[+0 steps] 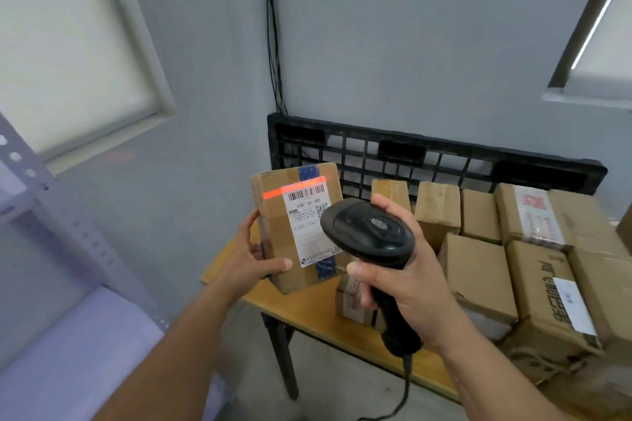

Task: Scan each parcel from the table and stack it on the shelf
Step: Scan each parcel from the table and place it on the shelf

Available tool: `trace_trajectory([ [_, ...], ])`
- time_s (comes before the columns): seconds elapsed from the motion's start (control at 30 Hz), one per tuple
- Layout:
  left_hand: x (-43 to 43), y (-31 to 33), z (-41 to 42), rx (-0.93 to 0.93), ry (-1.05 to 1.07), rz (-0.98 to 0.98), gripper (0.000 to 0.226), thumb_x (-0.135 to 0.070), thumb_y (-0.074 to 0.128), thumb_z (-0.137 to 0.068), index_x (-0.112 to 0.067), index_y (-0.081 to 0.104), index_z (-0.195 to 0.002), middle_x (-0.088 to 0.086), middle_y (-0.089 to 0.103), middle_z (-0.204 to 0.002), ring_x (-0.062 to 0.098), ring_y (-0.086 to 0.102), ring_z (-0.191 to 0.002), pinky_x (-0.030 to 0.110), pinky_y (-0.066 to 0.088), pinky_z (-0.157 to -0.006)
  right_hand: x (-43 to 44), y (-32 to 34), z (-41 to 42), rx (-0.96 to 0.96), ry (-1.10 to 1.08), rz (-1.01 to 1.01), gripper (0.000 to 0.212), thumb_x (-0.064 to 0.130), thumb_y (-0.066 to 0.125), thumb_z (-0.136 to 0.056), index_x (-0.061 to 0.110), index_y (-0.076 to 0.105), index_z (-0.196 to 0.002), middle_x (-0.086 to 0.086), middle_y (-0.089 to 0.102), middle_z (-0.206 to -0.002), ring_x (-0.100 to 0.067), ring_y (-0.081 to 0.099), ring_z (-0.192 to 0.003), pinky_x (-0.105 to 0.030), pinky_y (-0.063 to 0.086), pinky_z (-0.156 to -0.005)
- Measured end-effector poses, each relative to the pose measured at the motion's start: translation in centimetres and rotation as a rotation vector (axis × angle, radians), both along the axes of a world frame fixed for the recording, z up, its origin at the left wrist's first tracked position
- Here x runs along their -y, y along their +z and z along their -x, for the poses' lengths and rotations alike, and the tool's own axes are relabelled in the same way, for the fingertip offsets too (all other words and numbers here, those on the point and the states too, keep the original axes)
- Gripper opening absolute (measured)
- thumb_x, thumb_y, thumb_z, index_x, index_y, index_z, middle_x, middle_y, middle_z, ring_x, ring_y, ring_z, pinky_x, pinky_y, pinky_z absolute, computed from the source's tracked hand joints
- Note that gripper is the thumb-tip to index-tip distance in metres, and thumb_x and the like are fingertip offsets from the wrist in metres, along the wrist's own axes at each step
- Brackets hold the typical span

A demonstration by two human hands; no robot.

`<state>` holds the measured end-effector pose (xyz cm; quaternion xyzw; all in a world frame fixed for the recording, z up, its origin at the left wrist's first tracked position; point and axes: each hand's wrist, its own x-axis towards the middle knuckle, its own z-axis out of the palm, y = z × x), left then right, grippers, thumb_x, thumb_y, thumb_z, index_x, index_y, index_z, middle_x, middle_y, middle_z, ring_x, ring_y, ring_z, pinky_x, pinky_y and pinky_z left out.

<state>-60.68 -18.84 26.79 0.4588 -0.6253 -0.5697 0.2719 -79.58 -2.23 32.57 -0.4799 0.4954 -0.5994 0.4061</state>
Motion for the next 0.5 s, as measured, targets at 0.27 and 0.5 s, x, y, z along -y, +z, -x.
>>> trace_trajectory([
  [0.27, -3.1, 0.4, -3.4, -0.004, 0.068, 0.022, 0.120, -0.012, 0.090, -0.059, -0.043, 0.013, -0.146, 0.018, 0.059, -0.116, 0.025, 0.067, -0.098, 0.029, 0.059, -0.065, -1.7, 0.0, -1.9, 0.008, 0.045, 0.013, 0.081, 0.008, 0.079, -0.069, 0.051, 0.045, -0.129, -0.005, 0.068, -0.088, -0.031, 0.058, -0.052, -0.041, 0.052, -0.052],
  [0.5, -3.8, 2.9, -7.4, -0.033, 0.115, 0.109, 0.117, -0.028, 0.089, -0.051, -0.053, 0.014, -0.137, 0.012, 0.059, -0.114, 0.020, 0.066, -0.098, 0.027, 0.058, -0.069, -1.2, 2.1, -5.4, -0.034, 0.073, 0.053, 0.088, 0.008, 0.082, -0.068, 0.050, 0.040, -0.134, -0.009, 0.066, -0.107, -0.030, 0.060, -0.056, -0.037, 0.054, -0.051],
])
